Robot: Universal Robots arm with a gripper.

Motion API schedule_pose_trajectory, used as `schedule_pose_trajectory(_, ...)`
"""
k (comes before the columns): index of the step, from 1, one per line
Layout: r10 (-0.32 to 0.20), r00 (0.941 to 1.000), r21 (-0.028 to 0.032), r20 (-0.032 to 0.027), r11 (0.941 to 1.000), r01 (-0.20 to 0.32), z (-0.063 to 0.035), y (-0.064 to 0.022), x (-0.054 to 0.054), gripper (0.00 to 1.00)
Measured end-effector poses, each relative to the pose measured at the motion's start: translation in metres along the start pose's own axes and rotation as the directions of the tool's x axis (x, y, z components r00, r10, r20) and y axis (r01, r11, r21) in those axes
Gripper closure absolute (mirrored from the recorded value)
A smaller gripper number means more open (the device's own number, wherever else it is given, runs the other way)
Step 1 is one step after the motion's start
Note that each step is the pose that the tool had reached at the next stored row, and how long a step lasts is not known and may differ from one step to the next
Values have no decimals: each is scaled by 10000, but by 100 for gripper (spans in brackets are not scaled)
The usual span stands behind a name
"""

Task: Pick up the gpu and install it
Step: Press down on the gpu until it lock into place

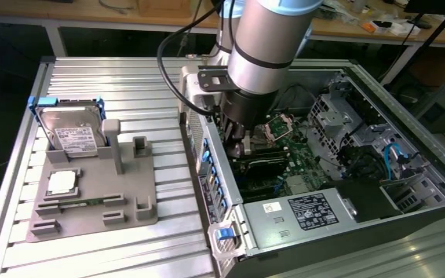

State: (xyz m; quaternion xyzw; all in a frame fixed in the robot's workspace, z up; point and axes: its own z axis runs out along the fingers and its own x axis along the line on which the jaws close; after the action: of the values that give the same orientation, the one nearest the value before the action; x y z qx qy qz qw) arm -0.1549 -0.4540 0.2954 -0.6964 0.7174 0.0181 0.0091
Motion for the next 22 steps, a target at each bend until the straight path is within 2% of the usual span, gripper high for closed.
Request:
schedule_pose_trajectory(11, -3, 9998, -10, 200, 10000, 3, 13, 47, 1, 89)
schedule_pose_trajectory(14, -1, 9996, -58, 265, 10000, 3, 14, 47, 2, 89)
schedule_pose_trajectory(16, 2, 9996, -129, 286, 9999, 2, 15, 46, 2, 89)
schedule_pose_trajectory(17, 4, 9996, -192, 294, 9998, 2, 16, 45, 2, 89)
schedule_pose_trajectory(20, 25, 9995, -452, 305, 9990, -12, 17, 47, 2, 89)
schedule_pose_trajectory(21, 29, 9995, -518, 309, 9987, -13, 18, 47, 2, 89)
schedule_pose_trajectory(22, 40, 9995, -645, 314, 9979, -20, 19, 48, 2, 89)
